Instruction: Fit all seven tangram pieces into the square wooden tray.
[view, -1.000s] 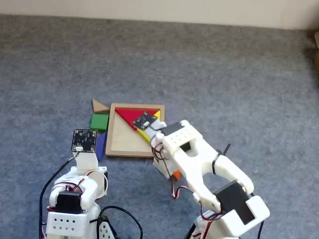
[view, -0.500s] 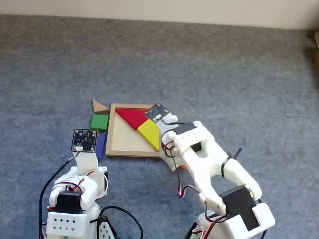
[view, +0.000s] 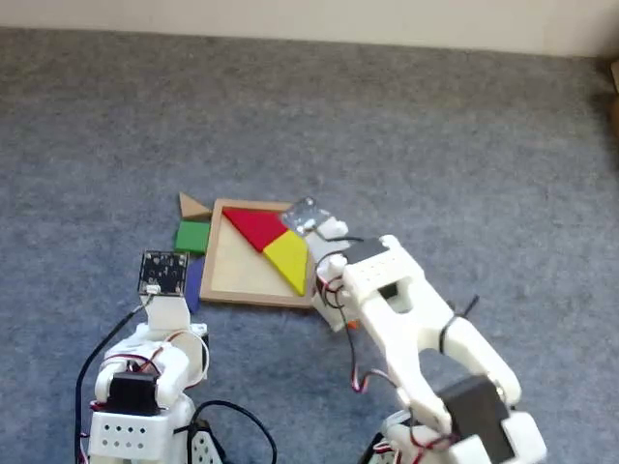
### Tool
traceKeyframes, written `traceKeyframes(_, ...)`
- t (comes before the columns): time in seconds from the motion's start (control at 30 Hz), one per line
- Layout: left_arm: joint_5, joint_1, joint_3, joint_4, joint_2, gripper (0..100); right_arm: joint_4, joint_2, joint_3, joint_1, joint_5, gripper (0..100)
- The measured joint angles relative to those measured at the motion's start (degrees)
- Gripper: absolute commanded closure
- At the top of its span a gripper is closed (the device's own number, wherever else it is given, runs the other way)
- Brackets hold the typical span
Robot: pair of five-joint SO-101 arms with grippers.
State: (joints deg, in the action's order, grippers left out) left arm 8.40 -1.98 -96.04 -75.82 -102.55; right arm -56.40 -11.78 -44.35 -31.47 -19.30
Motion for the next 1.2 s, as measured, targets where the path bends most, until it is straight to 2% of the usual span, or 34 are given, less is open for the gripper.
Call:
traceKeyframes(0.43, 0.0, 0.0, 0.0, 0.0, 0.0, 100, -1.4, -17.2, -6.0, -0.2, -0.1, 96.1)
traceKeyframes(0.67, 0.0, 0.0, 0.0, 0.0, 0.0, 100, -1.3, -21.9, -6.3, -0.2, -0.1, 96.1)
traceKeyframes(1.2, 0.0, 0.0, 0.0, 0.0, 0.0, 100, 17.3, -22.1, -6.3, -12.5, -0.2, 96.1)
